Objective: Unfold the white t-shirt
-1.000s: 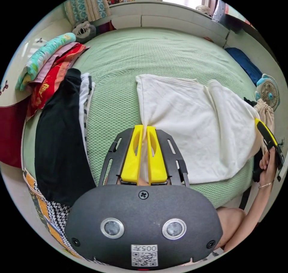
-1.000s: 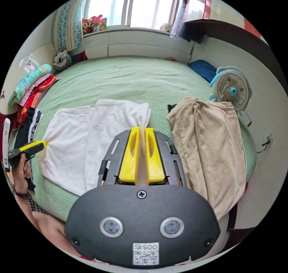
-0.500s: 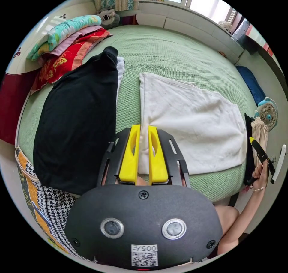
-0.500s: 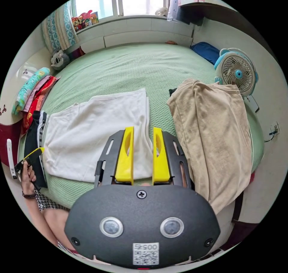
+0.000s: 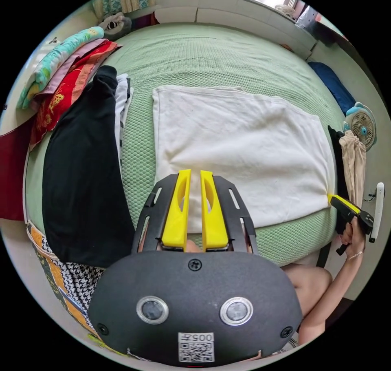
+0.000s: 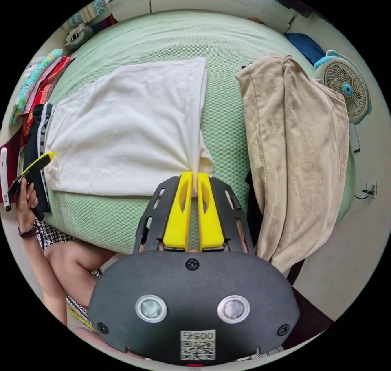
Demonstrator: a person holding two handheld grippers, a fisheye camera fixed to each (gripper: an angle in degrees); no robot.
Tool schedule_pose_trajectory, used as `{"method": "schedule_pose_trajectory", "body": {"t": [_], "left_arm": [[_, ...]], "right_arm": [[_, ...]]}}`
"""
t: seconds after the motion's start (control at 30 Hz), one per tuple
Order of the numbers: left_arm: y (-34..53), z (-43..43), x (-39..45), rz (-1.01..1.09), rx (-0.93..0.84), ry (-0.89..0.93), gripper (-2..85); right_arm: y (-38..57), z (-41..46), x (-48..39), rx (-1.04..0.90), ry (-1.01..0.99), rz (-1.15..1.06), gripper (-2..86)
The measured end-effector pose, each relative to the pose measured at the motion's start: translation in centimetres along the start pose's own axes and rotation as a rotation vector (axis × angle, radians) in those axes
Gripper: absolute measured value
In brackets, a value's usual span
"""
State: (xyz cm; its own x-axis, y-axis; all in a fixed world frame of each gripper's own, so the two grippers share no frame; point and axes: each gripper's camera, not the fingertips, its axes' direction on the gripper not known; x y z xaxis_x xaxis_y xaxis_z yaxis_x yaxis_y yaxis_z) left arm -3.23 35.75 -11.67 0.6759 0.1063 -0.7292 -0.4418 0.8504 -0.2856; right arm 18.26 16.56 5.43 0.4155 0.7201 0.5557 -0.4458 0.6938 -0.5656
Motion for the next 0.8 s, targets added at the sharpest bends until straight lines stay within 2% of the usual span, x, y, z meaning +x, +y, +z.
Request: {"method": "schedule_pose_trajectory", "body": {"t": [0.2,0.3,0.43,0.8], "left_arm": [[0.0,-1.0,-1.1,-0.026,0.045,-0.02,6.0],[-0.2,-1.2,-2.3,-0.053,0.069,0.004,6.6],[-1.0,-1.2,-3.2,-0.063,0.068,0.06,7.6],[-3.3,-2.4,-1.2,0.068,0.117,0.108,8.0]], "right_arm": [[0.3,-1.6,-0.3,0.025,0.005,-0.026,5.3],[0.4,-3.8,-0.2,0.149,-0.054,-0.01,7.8],[-0.5,-4.7,-0.6,0.268,-0.02,0.019,8.9],[-3.1,-4.9,-2.5,0.382,-0.027,-0.053,8.1]]}}
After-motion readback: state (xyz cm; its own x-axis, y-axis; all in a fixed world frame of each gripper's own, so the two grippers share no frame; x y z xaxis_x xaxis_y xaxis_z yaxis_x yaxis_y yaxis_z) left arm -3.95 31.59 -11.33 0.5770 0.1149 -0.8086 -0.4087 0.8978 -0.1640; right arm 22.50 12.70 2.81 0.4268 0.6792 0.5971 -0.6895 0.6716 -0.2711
